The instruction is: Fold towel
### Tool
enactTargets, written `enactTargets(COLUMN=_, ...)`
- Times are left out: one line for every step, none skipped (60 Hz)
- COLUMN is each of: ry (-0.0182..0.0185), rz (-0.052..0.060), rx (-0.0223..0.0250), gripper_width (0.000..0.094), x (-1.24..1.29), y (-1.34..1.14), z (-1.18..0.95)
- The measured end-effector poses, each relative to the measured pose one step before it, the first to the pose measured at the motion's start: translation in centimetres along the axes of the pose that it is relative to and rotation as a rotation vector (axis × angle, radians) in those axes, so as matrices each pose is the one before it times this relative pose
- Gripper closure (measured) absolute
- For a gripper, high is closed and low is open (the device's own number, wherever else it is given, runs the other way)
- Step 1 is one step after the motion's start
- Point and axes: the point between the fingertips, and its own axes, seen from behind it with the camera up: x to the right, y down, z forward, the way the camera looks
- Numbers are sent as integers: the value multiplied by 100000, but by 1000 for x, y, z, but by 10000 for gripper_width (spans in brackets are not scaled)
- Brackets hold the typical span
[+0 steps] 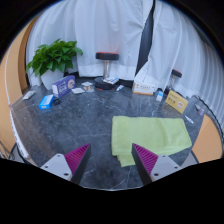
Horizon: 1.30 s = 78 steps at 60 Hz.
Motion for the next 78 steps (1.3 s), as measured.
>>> enactTargets(ry=57, rz=-773, rx=-24, gripper_width=97, x=554, y=-149, z=972)
enactTargets(ry=-76, rz=-770, rx=-195, gripper_width=96, x=478, y=-91, z=949)
enactTargets(ry=-124, rz=-727, rx=-244, gripper_width=95, x=419, y=-59, z=906)
enactTargets(ry=-220, rz=-685, rx=-163, gripper_width=95, x=381, y=-90, z=891)
enactTargets(ry=-295, rz=-610, rx=-74, gripper_width=94, x=342, y=-104, z=848)
enactTargets(ry=-283, rz=-567, rx=-10, gripper_width=94, x=312, y=-85, z=844)
enactTargets(ry=-341, rz=-454, rx=-130, gripper_width=97, x=267, y=-36, z=789)
enactTargets(ry=-524, rz=-368, rx=-404, gripper_width=97, x=143, y=29, z=763)
enactTargets(ry=-625, rz=-347, rx=-578, gripper_width=94, x=135, y=129, z=711)
enactTargets(ry=-558, rz=-312, rx=-643, gripper_width=97, x=137, y=147, z=654)
enactTargets(ry=-345, rz=-274, rx=-701, gripper_width=94, x=174, y=171, z=629)
enactTargets(ry=-310, rz=-258, rx=-828, gripper_width=102, x=122, y=227, z=561)
enactTargets(ry=-460, rz=-318, rx=-1063, gripper_width=119, x=34, y=306, z=521)
enactTargets(ry=-560, rz=-532, rx=-1255, gripper_width=164, x=-13, y=381, z=470)
enactTargets(ry=-723, rz=-487, rx=72, gripper_width=200, x=-97, y=-82, z=122)
enactTargets(ry=-839, rz=-109, rx=2540, gripper_width=239, x=11, y=-617, z=44)
enactTargets(ry=467, rz=-888, rx=682, gripper_width=339, x=164, y=48, z=229)
enactTargets(ry=743, rz=-2061, rx=-865, gripper_width=440, x=221, y=296, z=207)
enactTargets(ry=-67, rz=-2161, rx=232, gripper_width=486, x=-6, y=-88, z=82)
enactTargets(ry=-66, rz=-1846, rx=1337, gripper_width=545, x=-51, y=-342, z=195)
enactTargets(ry=594, rz=-1997, rx=-246, gripper_width=642, x=329, y=60, z=11)
enactTargets(ry=1364, rz=-1925, rx=-320, gripper_width=739, x=413, y=46, z=105)
enactTargets(ry=1185, rz=-1510, rx=578, gripper_width=794, x=245, y=-210, z=168)
enactTargets(ry=120, rz=-888, rx=537, gripper_width=829, x=46, y=-181, z=31)
enactTargets(ry=-491, rz=-246, rx=-218, gripper_width=849, x=-37, y=-2, z=-93)
enactTargets(ry=-282, rz=190, rx=1347, gripper_width=870, x=272, y=111, z=554)
enactTargets(ry=-130, rz=686, rx=-181, gripper_width=890, x=-150, y=-98, z=-95)
enactTargets(ry=-418, rz=857, rx=-1141, gripper_width=892, x=-31, y=-275, z=-452)
enactTargets(ry=-258, rz=846, rx=-469, gripper_width=893, x=-84, y=-57, z=-112)
enactTargets(ry=-286, rz=702, rx=-259, gripper_width=894, x=-26, y=-85, z=-127)
enactTargets(ry=-513, rz=683, rx=-131, gripper_width=894, x=-94, y=-141, z=-152)
enactTargets(ry=-963, rz=638, rx=-342, gripper_width=895, x=-257, y=-104, z=-206)
enactTargets(ry=-1441, rz=653, rx=-371, gripper_width=895, x=-379, y=-153, z=-270)
enactTargets(ry=-1827, rz=990, rx=78, gripper_width=895, x=-424, y=-321, z=-348)
enactTargets(ry=-1728, rz=1603, rx=1628, gripper_width=895, x=-507, y=-331, z=-82)
enactTargets(ry=-1978, rz=1885, rx=939, gripper_width=896, x=-448, y=-604, z=-486)
enactTargets(ry=-2185, rz=1823, rx=894, gripper_width=896, x=-507, y=-627, z=-533)
enactTargets(ry=-2352, rz=1618, rx=930, gripper_width=895, x=-578, y=-650, z=-561)
enactTargets(ry=-2390, rz=1743, rx=1054, gripper_width=896, x=-522, y=-715, z=-587)
enactTargets(ry=-1861, rz=2199, rx=1592, gripper_width=895, x=-620, y=-697, z=-518)
enactTargets(ry=-2799, rz=2276, rx=731, gripper_width=896, x=-81, y=-1093, z=-1056)
enactTargets(ry=-2068, rz=2507, rx=1417, gripper_width=895, x=-385, y=-967, z=-704)
enactTargets(ry=-1491, rz=2451, rx=2226, gripper_width=896, x=-638, y=-777, z=-354)
enactTargets(ry=-2522, rz=2238, rx=579, gripper_width=896, x=21, y=-1078, z=-973)
enactTargets(ry=-1185, rz=2457, rx=2137, gripper_width=896, x=-487, y=-707, z=-286)
enactTargets(ry=-1443, rz=2505, rx=1223, gripper_width=895, x=-98, y=-846, z=-543)
enactTargets(ry=-1228, rz=2609, rx=1100, gripper_width=895, x=4, y=-834, z=-517)
enactTargets(ry=-1054, rz=2601, rx=1135, gripper_width=896, x=107, y=-799, z=-477)
enactTargets(ry=-816, rz=2411, rx=1165, gripper_width=896, x=224, y=-745, z=-406)
enactTargets(ry=-528, rz=2128, rx=1100, gripper_width=897, x=330, y=-674, z=-367)
enactTargets(ry=273, rz=1787, rx=1169, gripper_width=898, x=136, y=-491, z=-170)
enactTargets(ry=-83, rz=1617, rx=254, gripper_width=896, x=703, y=-684, z=-271)
enactTargets(ry=463, rz=1198, rx=588, gripper_width=896, x=748, y=-457, z=-232)
enactTargets(ry=1045, rz=811, rx=965, gripper_width=896, x=773, y=-161, z=-133)
enactTargets(ry=971, rz=884, rx=-66, gripper_width=896, x=960, y=-423, z=-54)
enactTargets(ry=1558, rz=374, rx=802, gripper_width=897, x=942, y=4, z=-16)
enactTargets(ry=1698, rz=334, rx=230, gripper_width=897, x=1105, y=-87, z=59)
enactTargets(ry=1941, rz=189, rx=10, gripper_width=898, x=1153, y=8, z=133)
enactTargets(ry=2142, rz=122, rx=-371, gripper_width=898, x=1238, y=150, z=177)
enactTargets(ry=2167, rz=87, rx=-618, gripper_width=897, x=1235, y=230, z=216)
enactTargets(ry=1871, rz=187, rx=-405, gripper_width=897, x=1226, y=305, z=266)
enactTargets(ry=2003, rz=531, rx=-645, gripper_width=898, x=1042, y=197, z=339)
enactTargets(ry=1792, rz=59, rx=-628, gripper_width=897, x=1203, y=297, z=197)
enactTargets(ry=1884, rz=467, rx=-595, gripper_width=897, x=970, y=219, z=381)
enactTargets(ry=1777, rz=157, rx=-559, gripper_width=896, x=1065, y=273, z=300)
enactTargets(ry=1760, rz=26, rx=-622, gripper_width=894, x=1043, y=310, z=323)
enactTargets(ry=1742, rz=-77, rx=-820, gripper_width=889, x=984, y=379, z=324)
enactTargets(ry=1735, rz=-382, rx=-940, gripper_width=877, x=1086, y=464, z=247)
enactTargets(ry=1629, rz=-204, rx=-934, gripper_width=862, x=918, y=552, z=319)
enactTargets(ry=1461, rz=-105, rx=-1119, gripper_width=838, x=831, y=374, z=294)
enactTargets(ry=1479, rz=37, rx=-650, gripper_width=809, x=725, y=403, z=430)
enactTargets(ry=1205, rz=-419, rx=-1297, gripper_width=756, x=768, y=319, z=164)
enactTargets(ry=1530, rz=-314, rx=-711, gripper_width=702, x=664, y=407, z=361)
enactTargets(ry=1625, rz=-634, rx=-738, gripper_width=614, x=722, y=276, z=168)
enactTargets(ry=2045, rz=-775, rx=-389, gripper_width=568, x=865, y=150, z=143)
enactTargets(ry=2623, rz=-1042, rx=-144, gripper_width=457, x=929, y=106, z=79)
enactTargets(ry=2756, rz=-1337, rx=54, gripper_width=335, x=940, y=63, z=-7)
enactTargets(ry=2681, rz=-1461, rx=157, gripper_width=213, x=879, y=11, z=-74)
